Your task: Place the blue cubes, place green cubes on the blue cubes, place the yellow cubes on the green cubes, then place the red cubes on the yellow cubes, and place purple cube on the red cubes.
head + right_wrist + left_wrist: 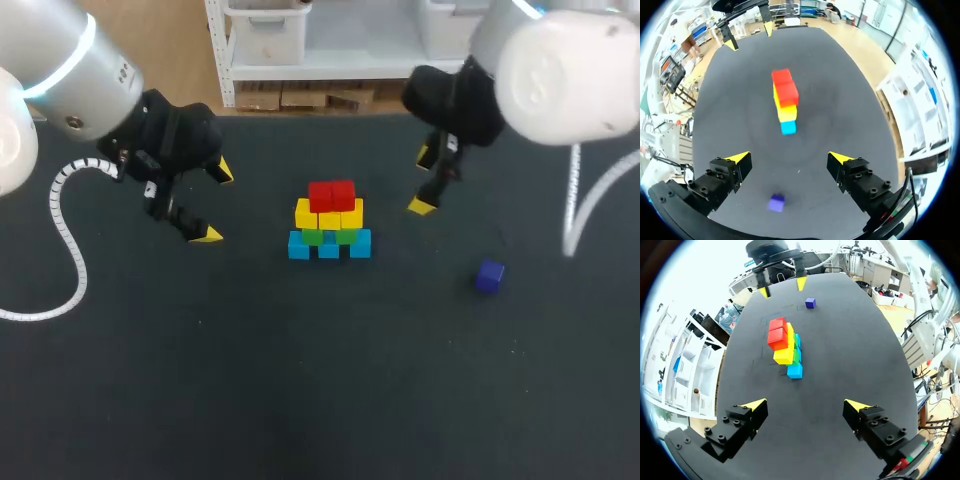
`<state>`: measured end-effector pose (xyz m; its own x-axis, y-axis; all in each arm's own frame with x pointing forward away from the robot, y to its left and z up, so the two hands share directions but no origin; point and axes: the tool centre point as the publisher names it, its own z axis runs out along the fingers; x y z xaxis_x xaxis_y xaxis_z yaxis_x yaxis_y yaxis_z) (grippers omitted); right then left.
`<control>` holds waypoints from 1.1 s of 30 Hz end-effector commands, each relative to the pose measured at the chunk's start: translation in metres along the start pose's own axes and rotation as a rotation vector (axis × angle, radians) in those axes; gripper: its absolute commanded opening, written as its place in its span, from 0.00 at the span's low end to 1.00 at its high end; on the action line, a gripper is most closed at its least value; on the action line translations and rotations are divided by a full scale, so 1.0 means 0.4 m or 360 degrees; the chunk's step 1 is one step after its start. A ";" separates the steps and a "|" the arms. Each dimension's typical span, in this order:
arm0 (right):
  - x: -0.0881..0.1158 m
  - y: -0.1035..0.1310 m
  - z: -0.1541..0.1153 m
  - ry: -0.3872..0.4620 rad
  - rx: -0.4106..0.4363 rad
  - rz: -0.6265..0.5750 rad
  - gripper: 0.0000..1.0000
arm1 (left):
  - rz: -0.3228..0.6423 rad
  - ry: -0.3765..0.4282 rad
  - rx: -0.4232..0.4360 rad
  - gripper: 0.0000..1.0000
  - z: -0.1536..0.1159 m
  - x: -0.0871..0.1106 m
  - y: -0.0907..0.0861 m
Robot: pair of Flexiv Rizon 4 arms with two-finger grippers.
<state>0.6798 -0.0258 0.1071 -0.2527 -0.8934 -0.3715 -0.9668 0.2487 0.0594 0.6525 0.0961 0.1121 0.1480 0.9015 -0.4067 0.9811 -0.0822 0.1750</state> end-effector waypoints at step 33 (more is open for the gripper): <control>0.343 0.141 0.071 0.0006 0.0141 0.0232 1.00 | 0.0006 -0.0006 0.0000 1.00 0.000 0.003 0.000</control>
<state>0.5893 -0.1239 0.0376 -0.3904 -0.8474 -0.3599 -0.9127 0.4074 0.0309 0.6525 0.0961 0.1121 0.1480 0.9015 -0.4067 0.9811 -0.0821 0.1750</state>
